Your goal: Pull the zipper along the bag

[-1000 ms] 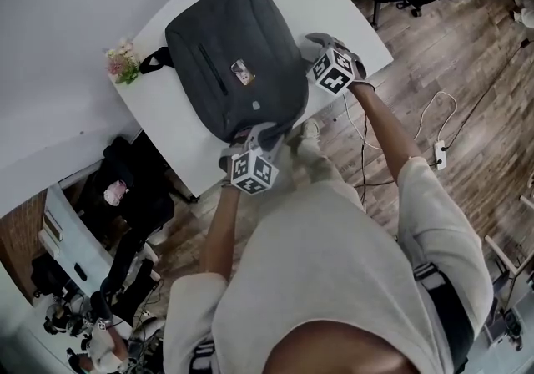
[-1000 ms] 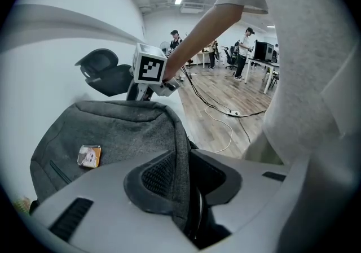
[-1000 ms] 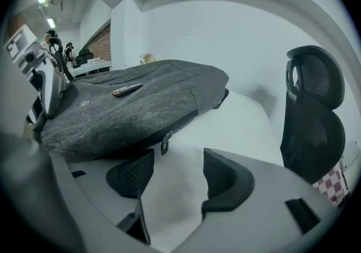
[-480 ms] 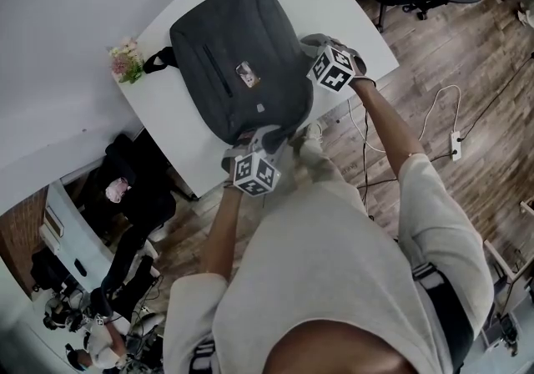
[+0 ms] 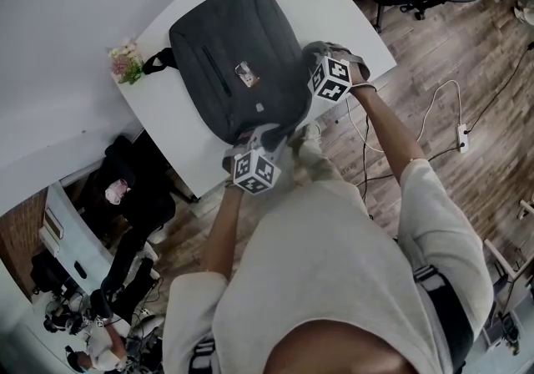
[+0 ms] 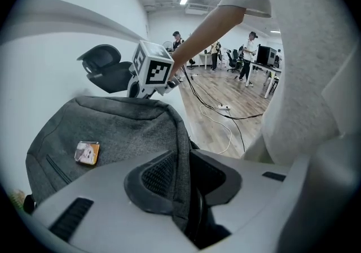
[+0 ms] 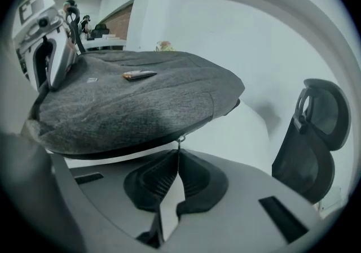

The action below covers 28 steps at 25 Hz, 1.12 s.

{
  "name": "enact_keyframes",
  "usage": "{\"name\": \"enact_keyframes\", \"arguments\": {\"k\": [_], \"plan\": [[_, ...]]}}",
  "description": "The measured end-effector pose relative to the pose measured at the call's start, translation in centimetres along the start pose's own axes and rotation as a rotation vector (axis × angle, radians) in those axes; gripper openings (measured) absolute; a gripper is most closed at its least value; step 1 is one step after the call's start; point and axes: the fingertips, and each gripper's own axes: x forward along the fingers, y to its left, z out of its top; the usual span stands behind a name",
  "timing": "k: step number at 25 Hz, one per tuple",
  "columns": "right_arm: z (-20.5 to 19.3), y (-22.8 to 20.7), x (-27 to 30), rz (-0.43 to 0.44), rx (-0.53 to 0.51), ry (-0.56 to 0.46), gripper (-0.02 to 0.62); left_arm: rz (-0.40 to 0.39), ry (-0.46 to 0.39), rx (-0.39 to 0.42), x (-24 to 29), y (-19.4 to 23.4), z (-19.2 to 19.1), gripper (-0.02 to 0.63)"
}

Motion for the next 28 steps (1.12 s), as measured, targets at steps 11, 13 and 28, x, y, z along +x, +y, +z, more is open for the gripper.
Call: {"name": "enact_keyframes", "arguments": {"k": [11, 13, 28], "plan": [[-1.5, 0.4, -0.6, -0.062, -0.156, 0.162, 0.014, -0.005, -0.018, -0.065, 0.6, 0.3, 0.4, 0.101], [-2.0, 1.1, -0.7, -0.046, -0.179, 0.182, 0.014, -0.005, -0.024, -0.072, 0.7, 0.4, 0.5, 0.101], [-4.4, 7.9, -5.0, -0.021, -0.178, 0.289, 0.014, 0.010, -0.042, -0.105, 1.1, 0.6, 1.4, 0.100]]}}
